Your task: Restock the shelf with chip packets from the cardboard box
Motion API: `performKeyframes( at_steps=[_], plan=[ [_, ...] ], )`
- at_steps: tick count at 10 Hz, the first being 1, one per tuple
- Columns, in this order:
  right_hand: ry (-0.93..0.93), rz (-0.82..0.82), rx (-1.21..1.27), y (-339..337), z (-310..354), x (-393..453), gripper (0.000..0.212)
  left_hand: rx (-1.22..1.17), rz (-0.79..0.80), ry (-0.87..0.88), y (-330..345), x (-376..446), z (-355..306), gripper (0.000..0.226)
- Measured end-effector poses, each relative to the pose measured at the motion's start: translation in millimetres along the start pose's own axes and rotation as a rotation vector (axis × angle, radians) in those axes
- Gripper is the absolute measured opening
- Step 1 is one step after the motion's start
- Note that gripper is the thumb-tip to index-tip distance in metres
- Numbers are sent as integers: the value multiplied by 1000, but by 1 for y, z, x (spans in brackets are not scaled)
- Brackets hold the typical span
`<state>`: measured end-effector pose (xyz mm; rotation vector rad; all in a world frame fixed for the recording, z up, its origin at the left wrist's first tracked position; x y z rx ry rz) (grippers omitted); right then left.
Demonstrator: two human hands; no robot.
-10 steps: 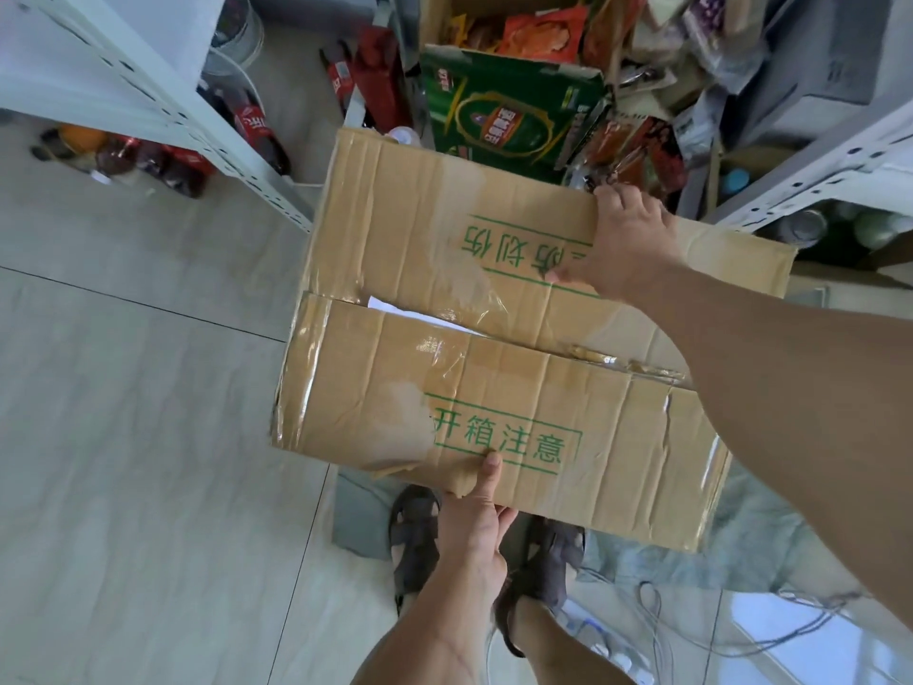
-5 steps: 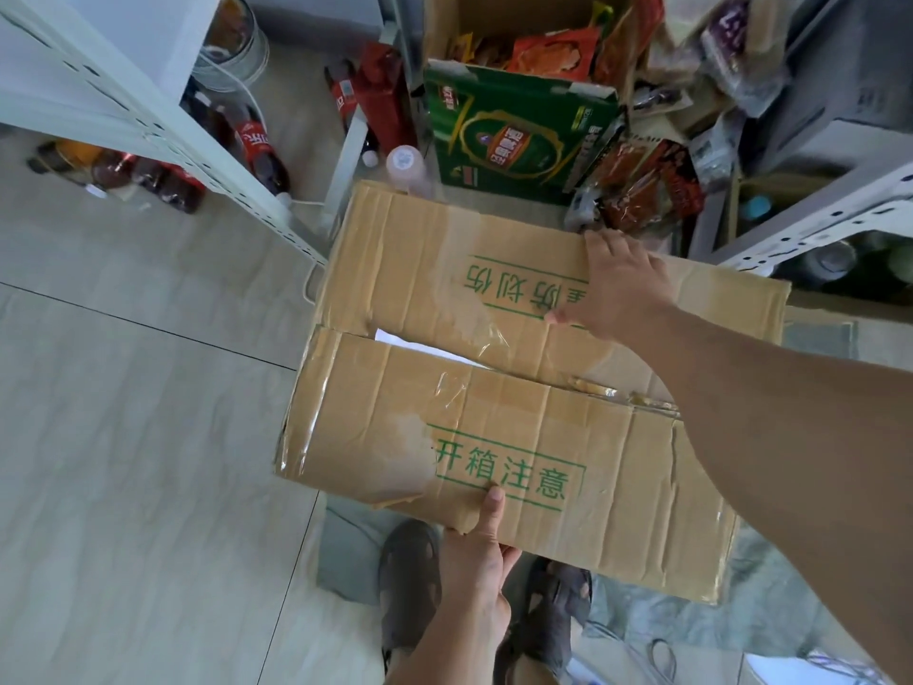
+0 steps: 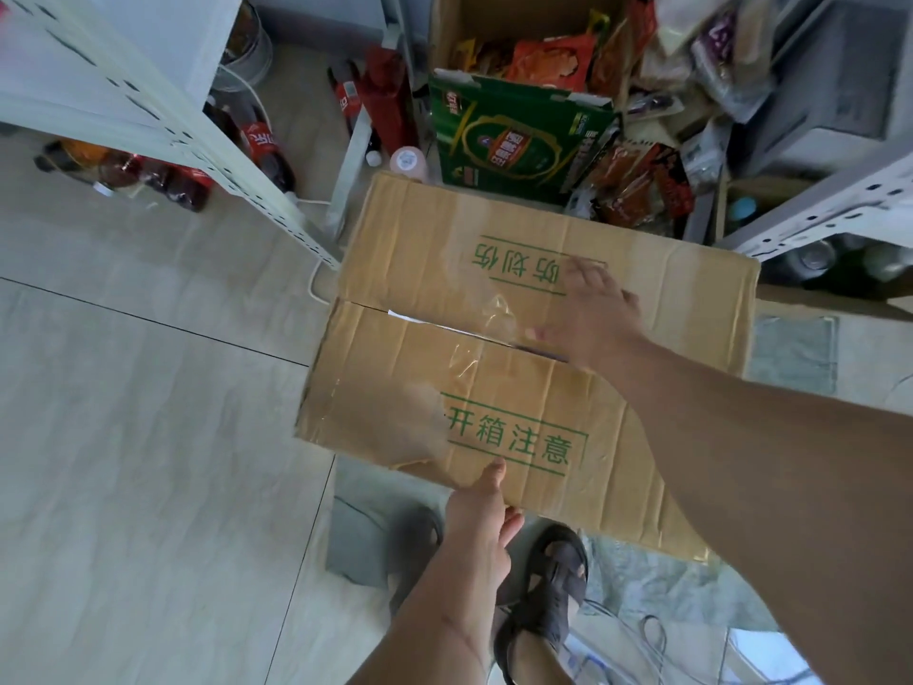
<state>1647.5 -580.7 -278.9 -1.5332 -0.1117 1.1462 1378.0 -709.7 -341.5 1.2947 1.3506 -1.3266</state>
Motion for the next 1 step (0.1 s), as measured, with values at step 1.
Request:
performKeyframes(
  at_steps=[1],
  plan=[
    [-31, -29, 53, -7, 6, -20, 95, 70, -80, 53, -13, -17, -14, 48]
  ],
)
Point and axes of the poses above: each hand's wrist, its own x-axis towards the middle knuckle, its own y-axis out of the palm, z = x × y, the point moved 10 cm from there along x, towards the middle knuckle, and after that the axes turned 3 degrees about y, right-handed, at the moved point
